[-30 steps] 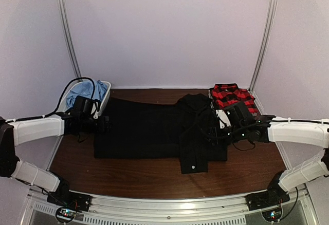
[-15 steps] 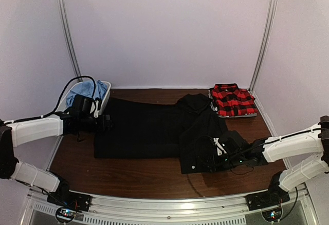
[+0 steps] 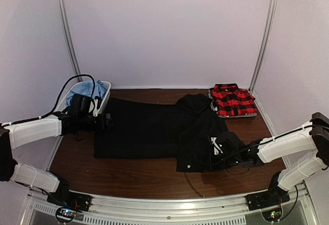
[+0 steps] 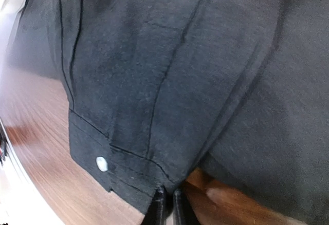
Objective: Fold and stack the long sleeve shirts
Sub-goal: Pick up the sleeve from the center of the board.
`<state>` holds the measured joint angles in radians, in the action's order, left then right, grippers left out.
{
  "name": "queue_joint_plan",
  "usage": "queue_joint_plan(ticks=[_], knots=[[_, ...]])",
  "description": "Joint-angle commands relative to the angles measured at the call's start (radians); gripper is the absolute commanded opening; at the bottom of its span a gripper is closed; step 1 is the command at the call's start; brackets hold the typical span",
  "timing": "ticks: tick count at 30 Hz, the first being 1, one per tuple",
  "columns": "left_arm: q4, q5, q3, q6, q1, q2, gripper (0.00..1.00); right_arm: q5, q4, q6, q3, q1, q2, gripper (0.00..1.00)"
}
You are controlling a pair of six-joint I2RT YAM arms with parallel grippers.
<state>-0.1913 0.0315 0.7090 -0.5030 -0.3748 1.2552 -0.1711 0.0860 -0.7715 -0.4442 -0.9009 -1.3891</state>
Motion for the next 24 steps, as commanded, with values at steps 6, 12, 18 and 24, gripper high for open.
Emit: queue_joint_plan(ticks=[6,12,18,24], knots=[[0.068,0.103,-0.003,-0.021,-0.001,-0.037,0.98,0.132,-0.182,0.022,-0.077,0.013,0.266,0.00],[0.093,0.149,-0.017,-0.040,0.001,-0.050,0.98,0.142,-0.282,0.045,-0.125,0.059,0.384,0.00],[0.118,0.200,-0.020,-0.041,0.001,-0.060,0.98,0.145,-0.331,0.103,-0.219,0.125,0.419,0.00],[0.139,0.267,-0.020,-0.029,0.001,-0.043,0.98,0.061,-0.382,0.215,-0.446,0.275,0.370,0.00]])
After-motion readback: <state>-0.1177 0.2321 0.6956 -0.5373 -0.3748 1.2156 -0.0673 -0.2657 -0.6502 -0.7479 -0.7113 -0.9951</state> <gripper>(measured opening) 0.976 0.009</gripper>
